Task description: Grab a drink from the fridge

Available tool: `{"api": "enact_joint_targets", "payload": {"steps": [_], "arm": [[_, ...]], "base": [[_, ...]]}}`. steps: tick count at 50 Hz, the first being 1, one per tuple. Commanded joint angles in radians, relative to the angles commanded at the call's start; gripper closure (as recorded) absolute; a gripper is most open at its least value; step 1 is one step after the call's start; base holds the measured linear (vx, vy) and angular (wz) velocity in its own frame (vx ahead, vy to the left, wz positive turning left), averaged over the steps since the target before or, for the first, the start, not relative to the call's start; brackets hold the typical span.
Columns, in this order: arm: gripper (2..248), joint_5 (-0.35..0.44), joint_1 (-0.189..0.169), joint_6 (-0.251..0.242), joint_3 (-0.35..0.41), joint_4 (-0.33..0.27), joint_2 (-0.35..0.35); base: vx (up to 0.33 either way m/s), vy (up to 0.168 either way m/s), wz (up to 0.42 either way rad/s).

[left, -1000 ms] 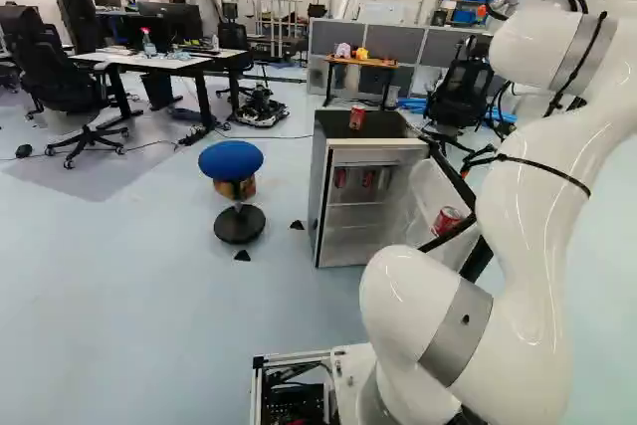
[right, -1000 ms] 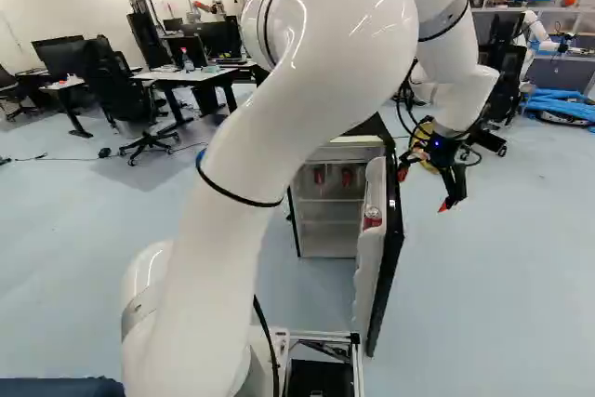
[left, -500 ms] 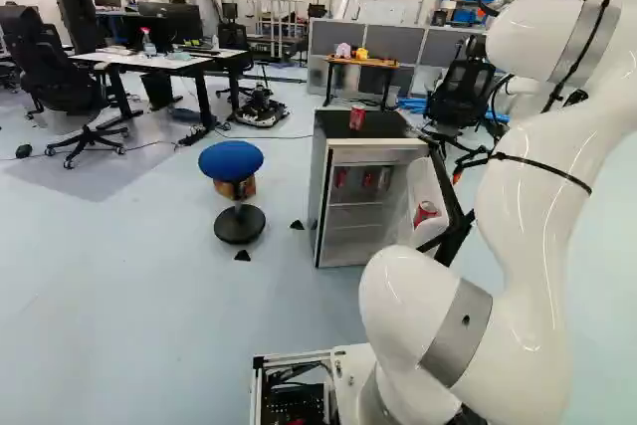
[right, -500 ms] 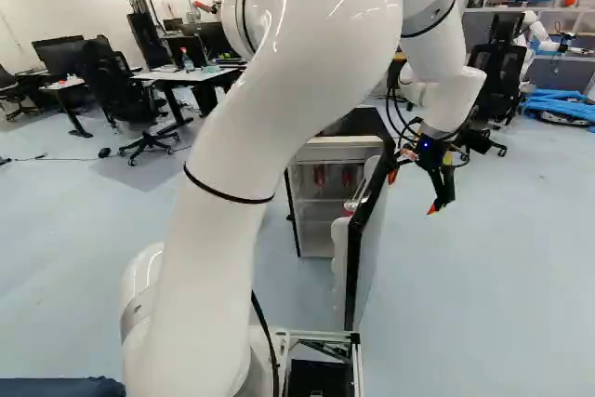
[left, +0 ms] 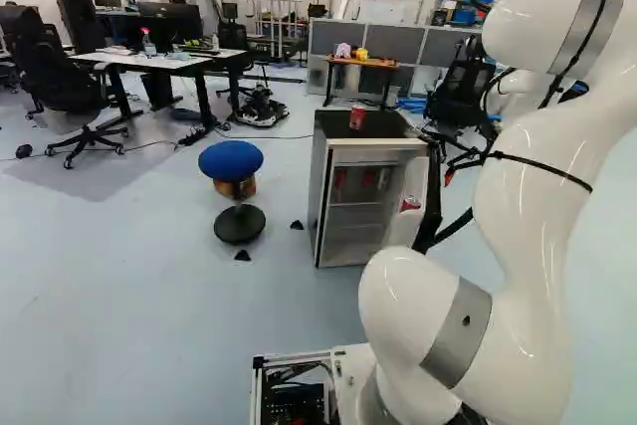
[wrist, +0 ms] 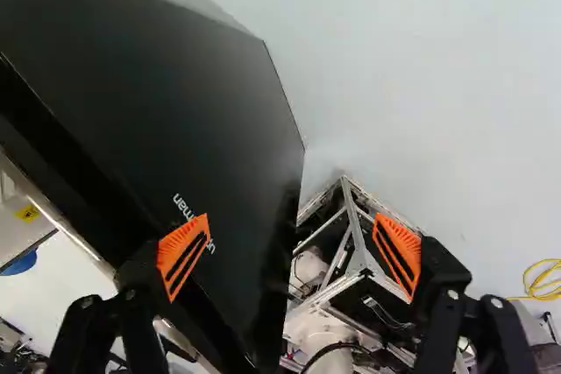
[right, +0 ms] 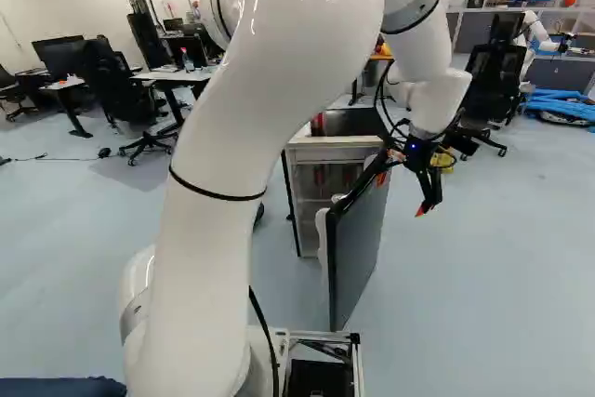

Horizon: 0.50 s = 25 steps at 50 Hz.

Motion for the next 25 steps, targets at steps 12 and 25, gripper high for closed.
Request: {"api": "enact_joint_targets", "payload": {"steps": [12, 25], "arm": [[3, 0.000, 0.016, 0.000, 0.041, 0.000, 0.026], [3, 0.000, 0.037, 0.000, 0.084, 0.000, 0.054]], "base": [[0.000, 0.000, 0.000], [0.000, 0.000, 0.000]]}}
